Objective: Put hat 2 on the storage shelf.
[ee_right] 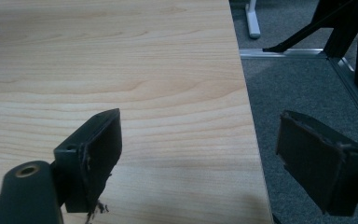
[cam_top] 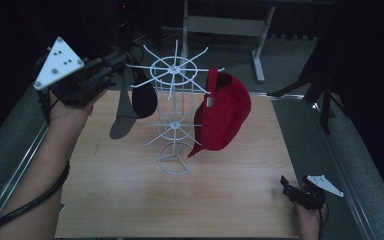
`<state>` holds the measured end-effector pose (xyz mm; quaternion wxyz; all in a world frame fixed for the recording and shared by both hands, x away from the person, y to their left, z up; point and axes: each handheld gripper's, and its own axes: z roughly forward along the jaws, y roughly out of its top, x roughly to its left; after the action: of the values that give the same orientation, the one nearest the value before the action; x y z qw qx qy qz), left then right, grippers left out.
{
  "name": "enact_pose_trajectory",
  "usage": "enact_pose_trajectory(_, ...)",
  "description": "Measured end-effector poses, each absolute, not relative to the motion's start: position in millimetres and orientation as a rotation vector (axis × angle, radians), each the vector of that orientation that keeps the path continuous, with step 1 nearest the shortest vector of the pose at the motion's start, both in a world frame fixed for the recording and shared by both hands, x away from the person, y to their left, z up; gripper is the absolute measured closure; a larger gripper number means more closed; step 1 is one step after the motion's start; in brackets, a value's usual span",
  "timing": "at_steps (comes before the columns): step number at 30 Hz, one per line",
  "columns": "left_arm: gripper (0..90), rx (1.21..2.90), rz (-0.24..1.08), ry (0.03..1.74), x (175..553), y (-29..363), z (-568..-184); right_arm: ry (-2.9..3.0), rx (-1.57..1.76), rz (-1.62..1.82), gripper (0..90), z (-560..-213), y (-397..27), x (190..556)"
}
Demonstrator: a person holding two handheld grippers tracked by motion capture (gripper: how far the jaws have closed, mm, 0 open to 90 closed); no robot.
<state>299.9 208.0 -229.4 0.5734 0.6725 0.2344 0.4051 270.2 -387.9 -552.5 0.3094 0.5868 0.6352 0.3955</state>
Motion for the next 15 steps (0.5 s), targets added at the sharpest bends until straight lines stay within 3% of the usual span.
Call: enact_pose_trajectory(15, 84.7, 1.581, 0.862, 0.567, 296.1, 210.5, -262.8, 1.676, 1.557, 1.052, 14.4, -552.2, -388.5, 270.5)
